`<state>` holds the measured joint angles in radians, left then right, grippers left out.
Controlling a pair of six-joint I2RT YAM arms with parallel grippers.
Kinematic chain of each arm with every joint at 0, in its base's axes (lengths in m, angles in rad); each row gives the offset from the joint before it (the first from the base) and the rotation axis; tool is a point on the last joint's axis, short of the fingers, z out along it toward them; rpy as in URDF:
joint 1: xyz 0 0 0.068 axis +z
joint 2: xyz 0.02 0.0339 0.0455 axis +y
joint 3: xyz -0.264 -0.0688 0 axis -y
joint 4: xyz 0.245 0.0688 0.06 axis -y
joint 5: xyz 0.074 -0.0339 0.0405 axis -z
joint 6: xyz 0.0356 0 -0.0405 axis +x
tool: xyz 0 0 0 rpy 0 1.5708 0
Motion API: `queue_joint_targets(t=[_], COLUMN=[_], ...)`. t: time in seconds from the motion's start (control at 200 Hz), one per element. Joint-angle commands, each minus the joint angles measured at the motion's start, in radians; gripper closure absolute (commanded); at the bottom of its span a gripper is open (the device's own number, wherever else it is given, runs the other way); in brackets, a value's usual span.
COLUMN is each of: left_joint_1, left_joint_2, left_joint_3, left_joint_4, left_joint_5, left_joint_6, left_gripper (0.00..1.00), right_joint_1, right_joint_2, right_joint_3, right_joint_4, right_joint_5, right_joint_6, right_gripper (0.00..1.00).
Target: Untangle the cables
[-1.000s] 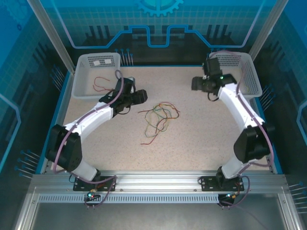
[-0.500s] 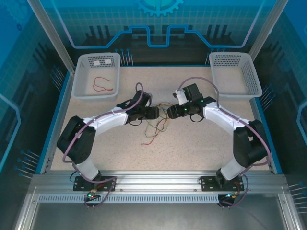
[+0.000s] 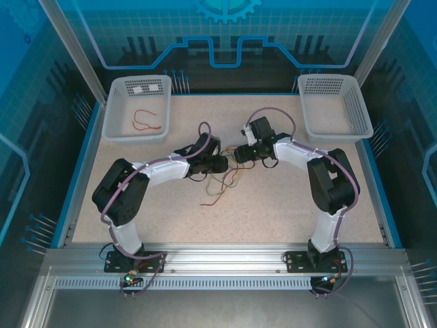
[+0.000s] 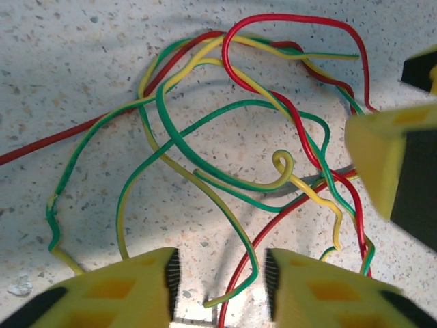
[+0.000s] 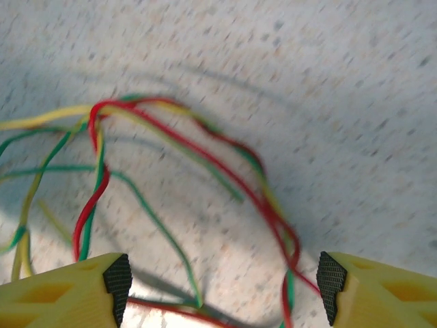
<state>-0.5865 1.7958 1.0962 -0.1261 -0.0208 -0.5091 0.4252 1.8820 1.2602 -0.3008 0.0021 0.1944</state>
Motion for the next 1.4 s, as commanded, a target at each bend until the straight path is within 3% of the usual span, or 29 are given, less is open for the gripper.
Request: queue_joint_targets(t=[0.0,0.075,0.21,0.49,0.8,0.845,0.9,0.956,1.241,1.391], left_joint_1=[-0.006,-0.005,0.009,0.047,0.059,0.057,0.057,0.057,0.057,0.057], left_joint_2=[-0.068,-0.108,-0.183,-0.244,-0.261,-0.261,-0.262,-0.267,-0.299,-0.328], left_joint_3=[-0.023,-0.056,-0.093,-0.115,-0.122,-0.118,-0.125,-0.146,-0.173,-0.2], left_joint_4=[-0.003,0.015,0.027,0.009,0.036,0.034,0.042,0.067,0.058,0.074], left_joint_5=[-0.058,-0.098,-0.14,-0.152,-0.143,-0.125,-0.113,-0.113,-0.139,-0.147], left_joint_6=[0.003,0.005,0.016,0.027,0.033,0.035,0.039,0.043,0.051,0.062], left_gripper=[0.7,0.72,0.74,0.7,0.69,0.68,0.67,0.67,0.65,0.64], right_joint_1=[-0.008,-0.017,-0.023,-0.059,-0.044,-0.035,-0.021,-0.01,0.003,0.011], right_joint_2=[0.021,0.048,0.132,0.138,0.176,0.18,0.184,0.198,0.133,0.045], right_joint_3=[0.057,0.088,0.176,0.143,0.145,0.153,0.153,0.162,0.117,0.085], right_joint_4=[0.021,0.024,-0.046,-0.047,-0.045,-0.05,-0.04,-0.037,0.017,0.017], right_joint_5=[0.068,0.0,-0.149,-0.402,-0.332,-0.298,-0.262,-0.234,-0.193,-0.23], right_joint_6=[-0.009,-0.05,-0.13,-0.214,-0.214,-0.207,-0.208,-0.218,-0.179,-0.17], right_gripper=[0.22,0.21,0.3,0.37,0.39,0.34,0.19,0.35,0.59,0.81])
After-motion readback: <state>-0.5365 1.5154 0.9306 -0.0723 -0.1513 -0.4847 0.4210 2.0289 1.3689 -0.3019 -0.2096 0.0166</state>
